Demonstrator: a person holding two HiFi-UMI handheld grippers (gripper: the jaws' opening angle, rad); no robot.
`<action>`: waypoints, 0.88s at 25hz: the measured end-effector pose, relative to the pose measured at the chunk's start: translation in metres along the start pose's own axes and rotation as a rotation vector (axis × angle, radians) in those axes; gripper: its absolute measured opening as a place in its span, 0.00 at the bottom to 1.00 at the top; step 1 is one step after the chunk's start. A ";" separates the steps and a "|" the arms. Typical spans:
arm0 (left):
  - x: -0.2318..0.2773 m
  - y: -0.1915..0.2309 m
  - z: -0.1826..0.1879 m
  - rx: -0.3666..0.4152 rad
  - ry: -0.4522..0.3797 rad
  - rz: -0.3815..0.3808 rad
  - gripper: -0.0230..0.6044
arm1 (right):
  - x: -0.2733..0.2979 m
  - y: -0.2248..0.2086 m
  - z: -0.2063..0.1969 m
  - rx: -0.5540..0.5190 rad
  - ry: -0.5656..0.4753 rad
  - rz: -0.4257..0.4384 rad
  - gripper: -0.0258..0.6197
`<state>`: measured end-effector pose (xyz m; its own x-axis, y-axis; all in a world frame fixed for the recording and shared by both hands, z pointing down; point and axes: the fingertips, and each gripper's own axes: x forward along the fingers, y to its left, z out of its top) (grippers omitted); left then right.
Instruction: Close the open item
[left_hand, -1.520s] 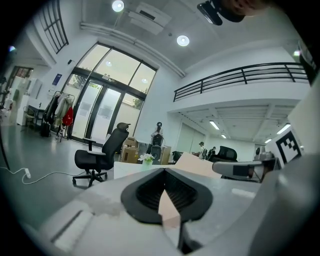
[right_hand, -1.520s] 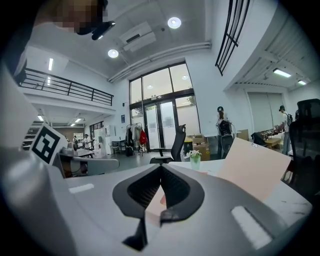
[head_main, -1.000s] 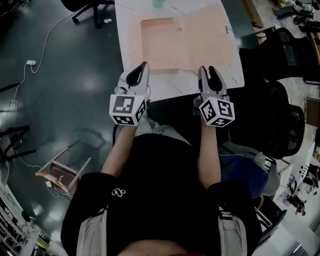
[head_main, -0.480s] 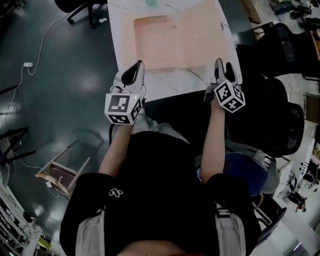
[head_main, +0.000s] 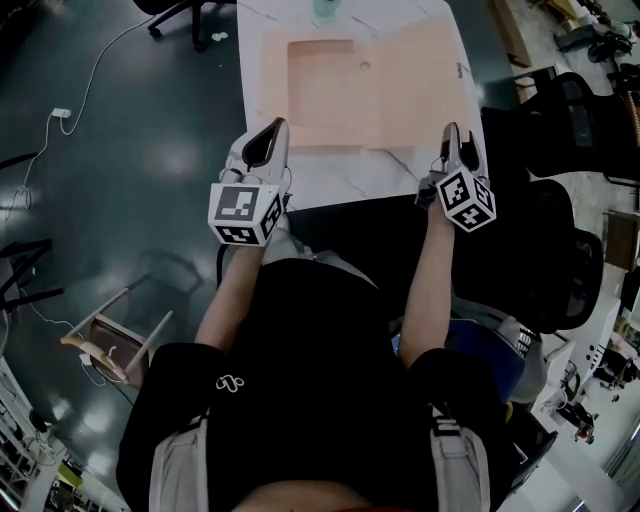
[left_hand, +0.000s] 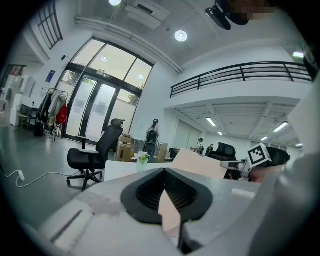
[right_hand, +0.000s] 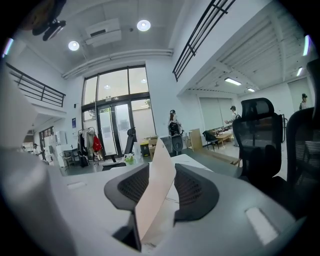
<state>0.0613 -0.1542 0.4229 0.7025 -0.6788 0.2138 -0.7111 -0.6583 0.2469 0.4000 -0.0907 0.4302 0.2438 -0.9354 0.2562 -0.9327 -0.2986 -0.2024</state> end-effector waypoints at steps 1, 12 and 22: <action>0.000 -0.001 0.001 0.000 -0.002 -0.002 0.04 | -0.001 0.003 0.002 -0.006 -0.004 0.006 0.26; 0.002 -0.004 -0.001 -0.021 -0.012 -0.009 0.04 | -0.002 0.057 0.007 -0.128 -0.003 0.108 0.07; -0.011 0.017 -0.010 -0.053 -0.018 0.045 0.04 | 0.001 0.136 0.001 -0.322 0.007 0.257 0.08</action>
<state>0.0422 -0.1549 0.4340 0.6687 -0.7135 0.2090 -0.7395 -0.6090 0.2869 0.2733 -0.1326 0.4016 -0.0083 -0.9702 0.2423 -0.9988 0.0199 0.0455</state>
